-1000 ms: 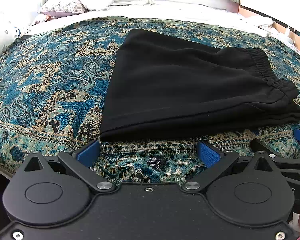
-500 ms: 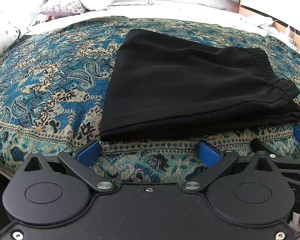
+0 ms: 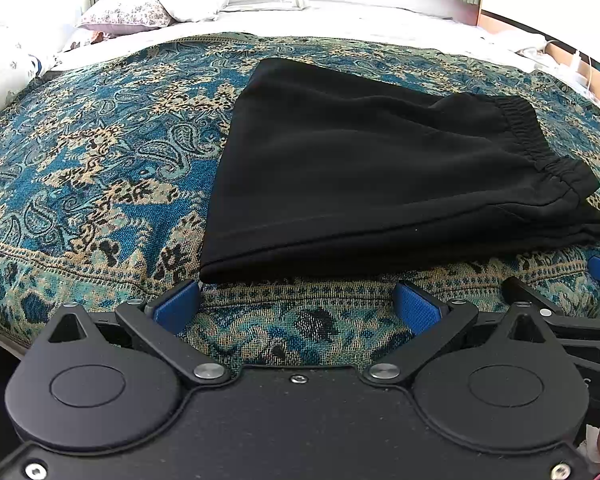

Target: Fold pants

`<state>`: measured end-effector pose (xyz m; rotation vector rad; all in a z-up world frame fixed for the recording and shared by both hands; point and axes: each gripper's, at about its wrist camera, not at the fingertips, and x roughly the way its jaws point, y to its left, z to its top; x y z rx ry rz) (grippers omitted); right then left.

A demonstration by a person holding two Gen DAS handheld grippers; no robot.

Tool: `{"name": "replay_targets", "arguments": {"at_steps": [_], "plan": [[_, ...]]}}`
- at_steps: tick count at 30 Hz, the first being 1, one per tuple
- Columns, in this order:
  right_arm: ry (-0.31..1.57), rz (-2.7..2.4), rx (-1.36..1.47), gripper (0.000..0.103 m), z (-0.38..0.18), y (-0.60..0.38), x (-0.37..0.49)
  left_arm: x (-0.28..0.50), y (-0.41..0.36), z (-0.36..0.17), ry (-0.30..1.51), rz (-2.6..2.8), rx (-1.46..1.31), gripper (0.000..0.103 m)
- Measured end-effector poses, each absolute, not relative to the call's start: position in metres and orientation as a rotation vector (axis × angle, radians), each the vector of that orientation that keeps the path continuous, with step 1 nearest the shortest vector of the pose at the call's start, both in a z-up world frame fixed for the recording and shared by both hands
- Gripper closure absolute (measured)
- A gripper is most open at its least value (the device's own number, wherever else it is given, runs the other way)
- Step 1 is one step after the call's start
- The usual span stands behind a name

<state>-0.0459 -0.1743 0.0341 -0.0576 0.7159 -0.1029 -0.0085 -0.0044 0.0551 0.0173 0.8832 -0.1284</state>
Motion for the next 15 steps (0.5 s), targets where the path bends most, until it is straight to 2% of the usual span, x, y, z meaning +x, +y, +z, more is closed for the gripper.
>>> {"name": "replay_targets", "arguments": {"at_steps": [15], "plan": [[0.717,-0.102,-0.059,0.000,0.0342,-0.1743,-0.0446,-0.0093,-0.0042,0.0551,0.879,-0.129,0.017,0.000]]}}
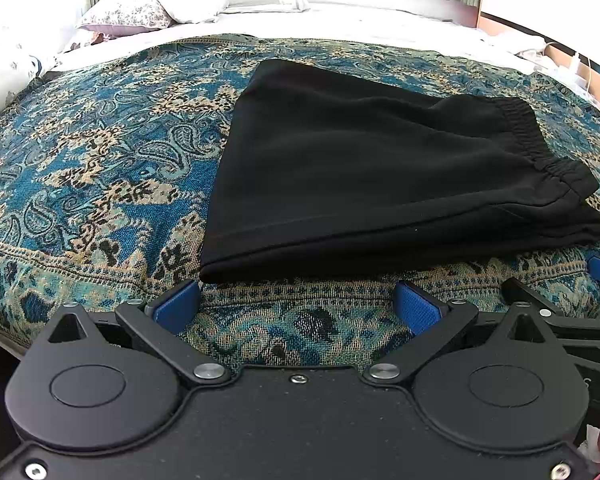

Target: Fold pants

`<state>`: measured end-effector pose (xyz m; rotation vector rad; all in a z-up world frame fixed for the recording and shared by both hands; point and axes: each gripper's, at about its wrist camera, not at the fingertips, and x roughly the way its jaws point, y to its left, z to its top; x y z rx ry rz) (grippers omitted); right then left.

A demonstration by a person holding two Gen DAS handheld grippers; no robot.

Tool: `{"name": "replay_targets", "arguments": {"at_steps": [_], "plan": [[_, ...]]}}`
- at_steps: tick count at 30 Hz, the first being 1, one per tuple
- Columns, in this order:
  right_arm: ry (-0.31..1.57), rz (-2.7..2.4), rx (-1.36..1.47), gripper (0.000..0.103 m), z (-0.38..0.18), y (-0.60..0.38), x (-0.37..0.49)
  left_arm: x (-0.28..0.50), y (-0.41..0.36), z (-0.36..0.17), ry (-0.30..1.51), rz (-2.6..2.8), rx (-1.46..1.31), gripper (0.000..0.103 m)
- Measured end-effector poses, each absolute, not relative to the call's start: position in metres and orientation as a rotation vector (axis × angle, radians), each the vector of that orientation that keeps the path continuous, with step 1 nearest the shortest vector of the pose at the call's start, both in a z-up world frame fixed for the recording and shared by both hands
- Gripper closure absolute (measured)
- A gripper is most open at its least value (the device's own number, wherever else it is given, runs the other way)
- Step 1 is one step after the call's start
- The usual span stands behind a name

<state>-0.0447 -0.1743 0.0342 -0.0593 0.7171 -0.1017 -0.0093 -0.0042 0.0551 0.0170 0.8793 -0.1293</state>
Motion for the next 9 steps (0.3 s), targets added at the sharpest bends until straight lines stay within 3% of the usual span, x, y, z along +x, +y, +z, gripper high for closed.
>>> {"name": "replay_targets", "arguments": {"at_steps": [9], "plan": [[0.719,-0.101,-0.063,0.000,0.0345,-0.1734,-0.0426,-0.0111,-0.0044,0.0557,0.863,-0.130,0.022,0.000]]}}
